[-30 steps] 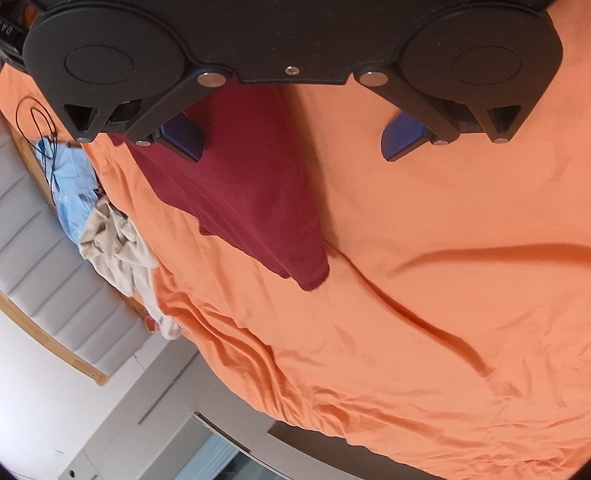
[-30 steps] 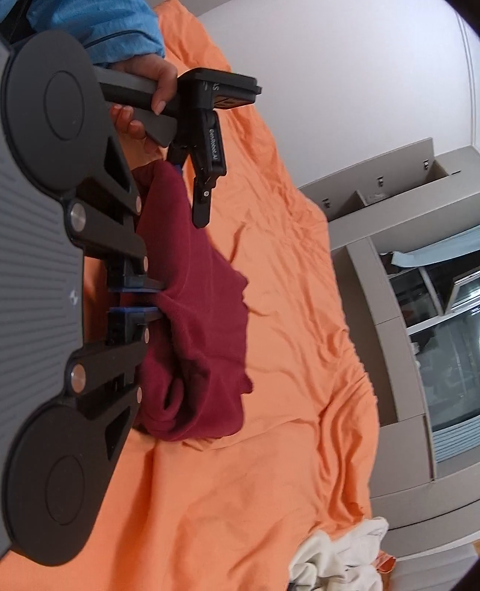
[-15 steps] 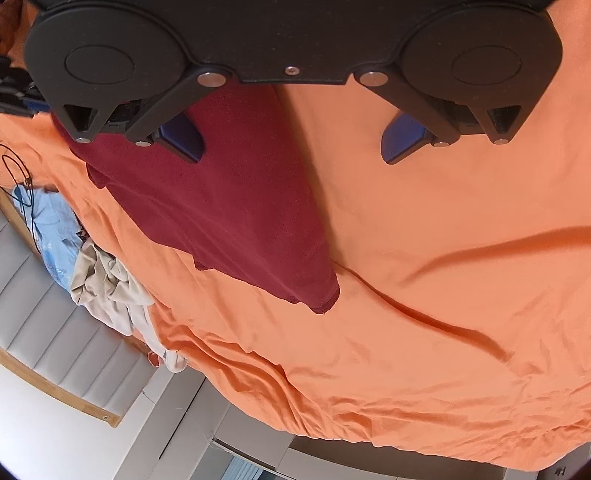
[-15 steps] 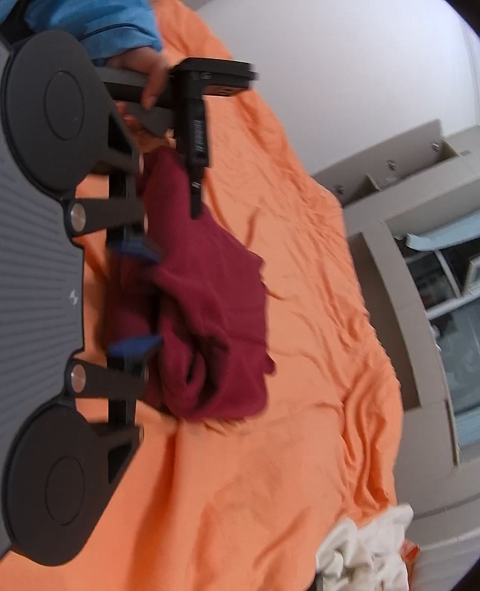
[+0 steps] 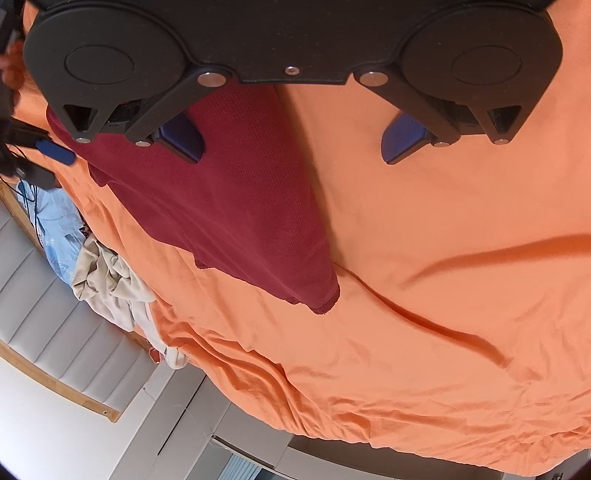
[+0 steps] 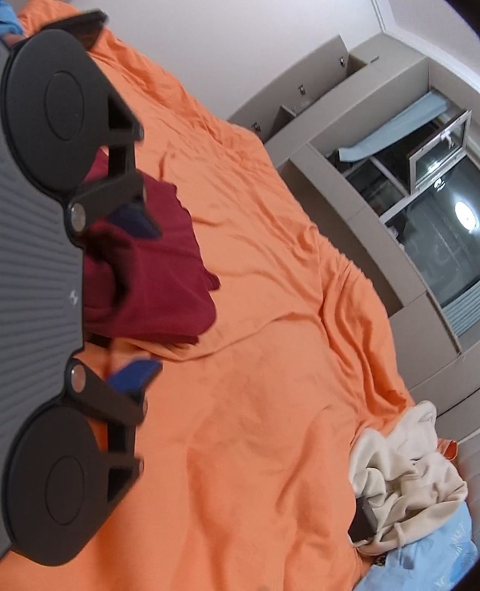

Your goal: Fold small clothes

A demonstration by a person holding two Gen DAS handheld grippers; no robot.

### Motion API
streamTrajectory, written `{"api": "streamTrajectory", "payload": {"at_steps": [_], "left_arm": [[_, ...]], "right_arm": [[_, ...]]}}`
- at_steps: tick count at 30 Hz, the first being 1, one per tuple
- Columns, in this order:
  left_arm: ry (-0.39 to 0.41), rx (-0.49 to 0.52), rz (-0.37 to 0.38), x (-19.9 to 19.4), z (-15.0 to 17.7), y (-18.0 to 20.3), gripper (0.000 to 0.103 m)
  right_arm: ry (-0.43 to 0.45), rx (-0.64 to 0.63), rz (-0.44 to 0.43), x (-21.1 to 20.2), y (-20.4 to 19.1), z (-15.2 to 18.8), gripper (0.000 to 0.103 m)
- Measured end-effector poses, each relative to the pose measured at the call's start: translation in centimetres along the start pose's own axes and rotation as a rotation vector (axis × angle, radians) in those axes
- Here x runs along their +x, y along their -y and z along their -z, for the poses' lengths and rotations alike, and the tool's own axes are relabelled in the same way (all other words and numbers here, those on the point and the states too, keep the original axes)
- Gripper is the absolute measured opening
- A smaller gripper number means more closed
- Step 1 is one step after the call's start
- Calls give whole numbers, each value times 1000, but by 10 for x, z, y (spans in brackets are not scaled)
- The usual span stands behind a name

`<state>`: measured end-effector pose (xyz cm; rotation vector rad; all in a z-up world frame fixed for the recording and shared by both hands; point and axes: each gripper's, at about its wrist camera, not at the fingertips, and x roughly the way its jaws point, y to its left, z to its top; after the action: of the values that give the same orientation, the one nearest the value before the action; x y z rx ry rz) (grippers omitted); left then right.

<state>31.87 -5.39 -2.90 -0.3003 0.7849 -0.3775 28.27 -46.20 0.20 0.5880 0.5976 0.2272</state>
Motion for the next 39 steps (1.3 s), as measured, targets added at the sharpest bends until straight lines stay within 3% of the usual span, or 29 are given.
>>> {"api": "streamTrajectory", "payload": {"at_steps": [3,7,12,16,21,26,30,31,33,39], "left_arm": [[1,1,0,0,0,0,103],[0,0,0,0,0,0,103],[1,-1,2,1,0,0,103],[1,-2,2,1,0,-1,103],[1,-2,2,0,0,-1,103],[1,-3,3,1,0,-1,103],[2,-3,3,0,0,-1,103],[2,-3,3,1,1,-1,103],[2,-4,4,1,1,-1,103],[2,-3,4,1,1,-2,103]], "right_arm": [[-34,-53,20,22,-4,-2,45],[-44,-152,76,33,-19,9,14],[27,-522,154,29,-68,34,11],[10,-643,179,34,-89,51,11],[-16,-488,234,34,-71,37,11],[-100,-225,147,34,-29,18,12],[-112,-101,81,35,-6,9,34],[-115,-84,72,35,-1,7,41],[-116,-70,55,40,3,5,44],[-80,-150,31,61,-4,1,45]]}}
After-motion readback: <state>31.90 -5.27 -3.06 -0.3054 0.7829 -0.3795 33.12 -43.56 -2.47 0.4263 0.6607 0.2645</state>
